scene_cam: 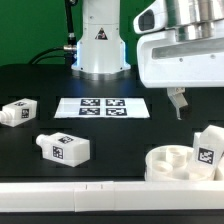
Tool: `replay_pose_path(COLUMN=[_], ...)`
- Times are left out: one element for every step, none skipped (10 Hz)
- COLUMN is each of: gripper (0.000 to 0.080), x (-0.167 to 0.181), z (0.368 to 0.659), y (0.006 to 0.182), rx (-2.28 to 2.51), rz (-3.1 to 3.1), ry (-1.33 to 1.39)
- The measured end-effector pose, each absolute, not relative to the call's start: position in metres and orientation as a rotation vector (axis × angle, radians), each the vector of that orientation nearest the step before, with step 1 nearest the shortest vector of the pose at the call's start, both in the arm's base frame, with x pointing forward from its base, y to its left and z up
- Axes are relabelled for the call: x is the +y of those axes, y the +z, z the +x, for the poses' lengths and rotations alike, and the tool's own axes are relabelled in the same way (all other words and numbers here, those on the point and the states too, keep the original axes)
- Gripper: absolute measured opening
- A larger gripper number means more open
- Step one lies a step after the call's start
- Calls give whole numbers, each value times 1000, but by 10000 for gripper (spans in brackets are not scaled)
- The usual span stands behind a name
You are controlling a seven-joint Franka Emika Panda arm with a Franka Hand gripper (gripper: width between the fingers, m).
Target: Assemble stool
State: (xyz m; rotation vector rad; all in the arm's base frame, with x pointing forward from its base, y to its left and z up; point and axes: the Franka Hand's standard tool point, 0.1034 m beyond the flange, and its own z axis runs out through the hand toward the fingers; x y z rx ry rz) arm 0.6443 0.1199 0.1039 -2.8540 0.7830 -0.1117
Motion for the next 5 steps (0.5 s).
replay_pose_path(gripper=[649,649,649,649,649], x=[119,116,114,112,112], z=[648,648,648,648,648], y=[105,105,104,104,101], rx=[699,592,506,374,32], rz=[-2879,-2916,-2940,-2976,-3040], ry=[-134,-146,-155,-166,-173])
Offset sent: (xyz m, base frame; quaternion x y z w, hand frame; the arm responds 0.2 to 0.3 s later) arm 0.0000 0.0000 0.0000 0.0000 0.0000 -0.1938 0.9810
